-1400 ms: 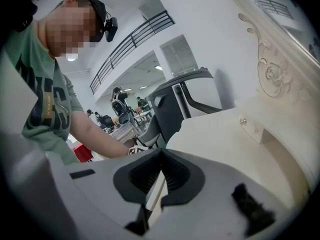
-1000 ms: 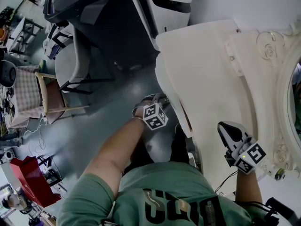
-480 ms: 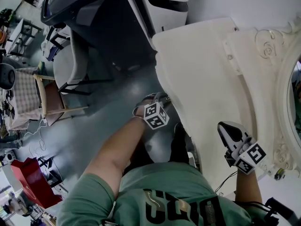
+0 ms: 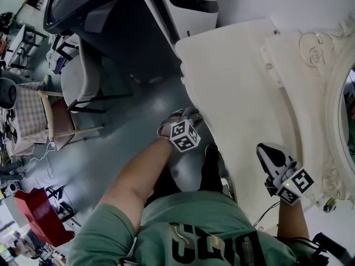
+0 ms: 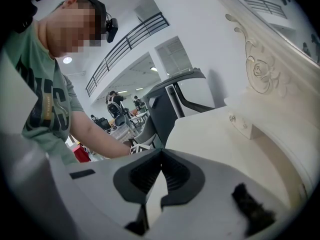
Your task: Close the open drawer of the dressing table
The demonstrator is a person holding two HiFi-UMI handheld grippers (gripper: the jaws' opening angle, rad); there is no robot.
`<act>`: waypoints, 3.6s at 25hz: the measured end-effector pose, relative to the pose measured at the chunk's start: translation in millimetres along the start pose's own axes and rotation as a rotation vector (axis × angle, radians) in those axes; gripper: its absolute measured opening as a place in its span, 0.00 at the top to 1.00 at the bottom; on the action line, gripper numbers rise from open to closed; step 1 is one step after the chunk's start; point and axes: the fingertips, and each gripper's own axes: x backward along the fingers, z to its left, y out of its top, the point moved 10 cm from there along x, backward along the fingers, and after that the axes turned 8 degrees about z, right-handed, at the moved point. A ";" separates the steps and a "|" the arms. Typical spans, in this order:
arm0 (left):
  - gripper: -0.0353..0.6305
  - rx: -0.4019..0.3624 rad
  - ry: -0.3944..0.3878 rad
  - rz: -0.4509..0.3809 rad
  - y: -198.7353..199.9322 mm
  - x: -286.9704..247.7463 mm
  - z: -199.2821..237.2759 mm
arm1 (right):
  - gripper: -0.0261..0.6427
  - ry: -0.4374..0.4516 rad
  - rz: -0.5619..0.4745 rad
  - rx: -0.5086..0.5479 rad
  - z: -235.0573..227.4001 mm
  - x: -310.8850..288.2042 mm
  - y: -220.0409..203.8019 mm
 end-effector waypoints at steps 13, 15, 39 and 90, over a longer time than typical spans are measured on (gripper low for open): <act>0.74 -0.017 -0.003 -0.014 13.2 -6.9 4.0 | 0.94 0.001 -0.017 -0.032 -10.4 -1.2 -0.8; 0.74 -0.014 -0.005 -0.012 14.0 -7.7 4.0 | 0.94 -0.001 -0.017 -0.038 -12.8 -0.7 -1.7; 0.74 0.039 0.026 0.006 6.6 -4.7 5.2 | 0.94 0.005 -0.016 -0.002 -3.2 -11.8 10.2; 0.86 0.092 -0.029 -0.502 -35.6 356.4 -78.4 | 0.94 -0.207 -0.303 0.028 180.5 80.2 -9.0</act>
